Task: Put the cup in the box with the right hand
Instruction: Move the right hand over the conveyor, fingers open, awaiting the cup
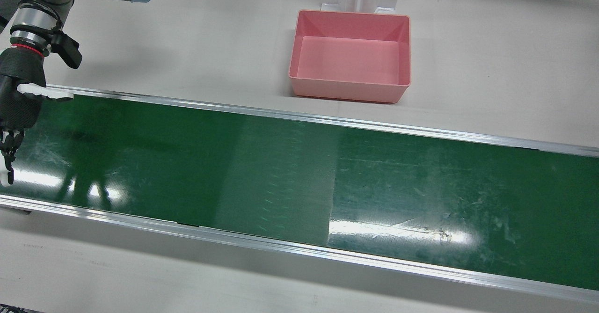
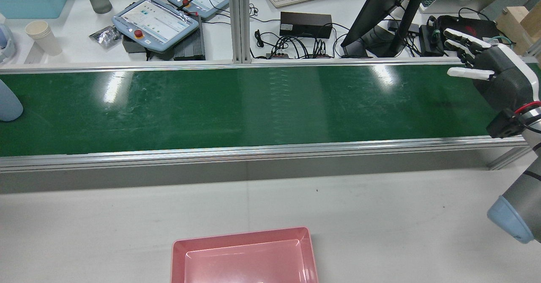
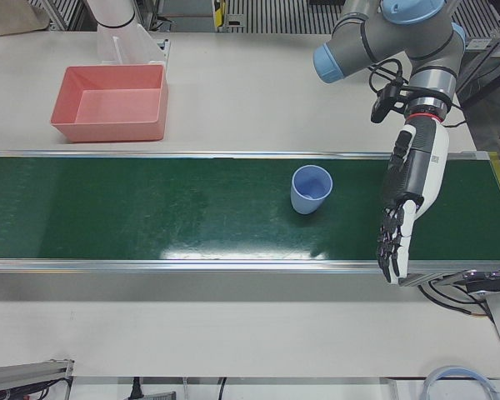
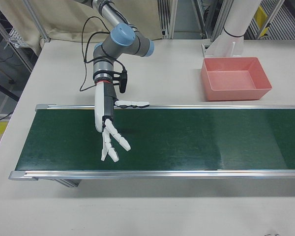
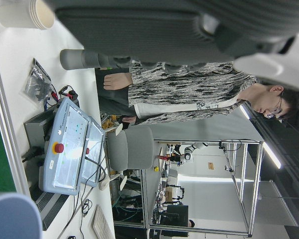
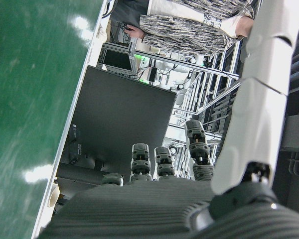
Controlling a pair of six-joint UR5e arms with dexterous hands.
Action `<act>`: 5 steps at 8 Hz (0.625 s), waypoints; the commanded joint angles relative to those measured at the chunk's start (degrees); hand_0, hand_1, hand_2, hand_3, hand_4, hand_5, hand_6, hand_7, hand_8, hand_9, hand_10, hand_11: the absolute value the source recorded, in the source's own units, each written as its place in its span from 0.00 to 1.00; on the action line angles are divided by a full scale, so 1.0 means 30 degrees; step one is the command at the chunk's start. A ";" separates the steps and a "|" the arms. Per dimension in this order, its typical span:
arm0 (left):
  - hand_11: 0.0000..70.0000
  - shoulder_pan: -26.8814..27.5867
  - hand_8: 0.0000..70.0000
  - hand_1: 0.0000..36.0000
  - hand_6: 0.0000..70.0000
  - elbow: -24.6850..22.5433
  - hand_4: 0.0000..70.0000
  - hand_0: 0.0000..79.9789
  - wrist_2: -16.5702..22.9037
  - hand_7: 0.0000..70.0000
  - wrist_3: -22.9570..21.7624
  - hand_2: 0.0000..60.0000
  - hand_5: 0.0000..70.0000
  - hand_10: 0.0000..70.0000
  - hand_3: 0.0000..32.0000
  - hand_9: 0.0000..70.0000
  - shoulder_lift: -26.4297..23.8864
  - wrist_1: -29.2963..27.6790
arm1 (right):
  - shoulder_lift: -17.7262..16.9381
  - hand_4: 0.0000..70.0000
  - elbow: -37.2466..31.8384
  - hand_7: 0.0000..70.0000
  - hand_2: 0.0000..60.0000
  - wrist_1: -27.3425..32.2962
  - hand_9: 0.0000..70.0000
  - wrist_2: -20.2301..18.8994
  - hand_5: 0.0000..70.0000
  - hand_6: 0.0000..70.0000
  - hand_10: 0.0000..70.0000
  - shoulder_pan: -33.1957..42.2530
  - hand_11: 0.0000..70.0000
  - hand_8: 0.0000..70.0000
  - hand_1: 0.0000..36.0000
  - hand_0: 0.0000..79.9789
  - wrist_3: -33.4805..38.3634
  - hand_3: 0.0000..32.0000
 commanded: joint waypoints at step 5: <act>0.00 0.0000 0.00 0.00 0.00 0.0029 0.00 0.00 0.0000 0.00 0.0000 0.00 0.00 0.00 0.00 0.00 -0.0001 -0.0029 | 0.0003 0.00 0.0223 0.26 0.05 0.0011 0.19 0.0032 0.10 0.07 0.00 -0.1181 0.00 0.14 0.50 0.63 -0.0561 0.00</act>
